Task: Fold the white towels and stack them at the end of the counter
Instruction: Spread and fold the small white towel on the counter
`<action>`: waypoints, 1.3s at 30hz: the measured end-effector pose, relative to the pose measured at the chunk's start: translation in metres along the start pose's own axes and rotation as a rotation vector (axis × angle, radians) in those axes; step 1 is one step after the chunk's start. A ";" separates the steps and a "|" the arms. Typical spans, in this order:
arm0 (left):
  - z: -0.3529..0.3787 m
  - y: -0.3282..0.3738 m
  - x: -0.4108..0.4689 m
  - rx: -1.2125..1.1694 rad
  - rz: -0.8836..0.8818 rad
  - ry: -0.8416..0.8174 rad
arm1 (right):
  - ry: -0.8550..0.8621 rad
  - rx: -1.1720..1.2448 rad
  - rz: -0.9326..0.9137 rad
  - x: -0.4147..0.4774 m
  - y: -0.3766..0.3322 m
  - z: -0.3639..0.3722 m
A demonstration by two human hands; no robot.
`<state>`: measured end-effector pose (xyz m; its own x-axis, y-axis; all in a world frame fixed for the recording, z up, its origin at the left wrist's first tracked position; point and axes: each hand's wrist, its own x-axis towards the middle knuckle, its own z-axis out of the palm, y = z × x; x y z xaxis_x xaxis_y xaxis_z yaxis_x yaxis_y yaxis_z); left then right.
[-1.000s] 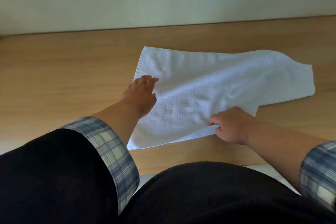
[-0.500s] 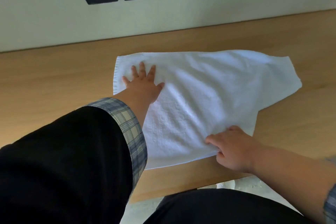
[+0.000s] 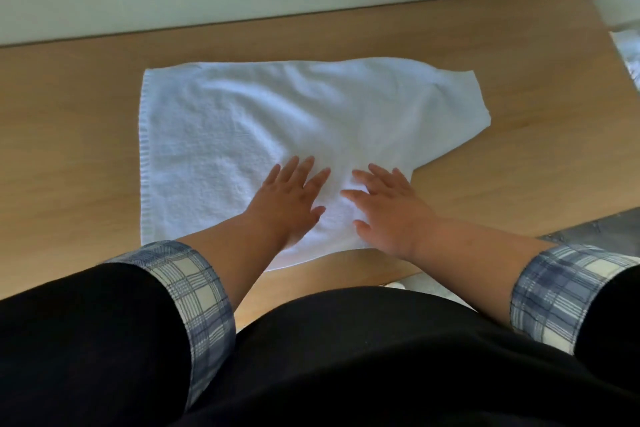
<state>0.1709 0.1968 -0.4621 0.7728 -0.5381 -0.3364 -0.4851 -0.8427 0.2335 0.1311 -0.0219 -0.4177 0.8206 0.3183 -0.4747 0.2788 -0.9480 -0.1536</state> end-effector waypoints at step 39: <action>-0.081 0.225 0.180 -0.442 -0.716 0.264 | -0.016 1.521 0.193 0.050 0.276 -0.089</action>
<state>0.2341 -0.0885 -0.3961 0.9265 0.1844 -0.3279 0.3123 -0.8629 0.3973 0.2937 -0.2672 -0.4074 0.7755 0.2028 -0.5979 -0.5943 -0.0852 -0.7997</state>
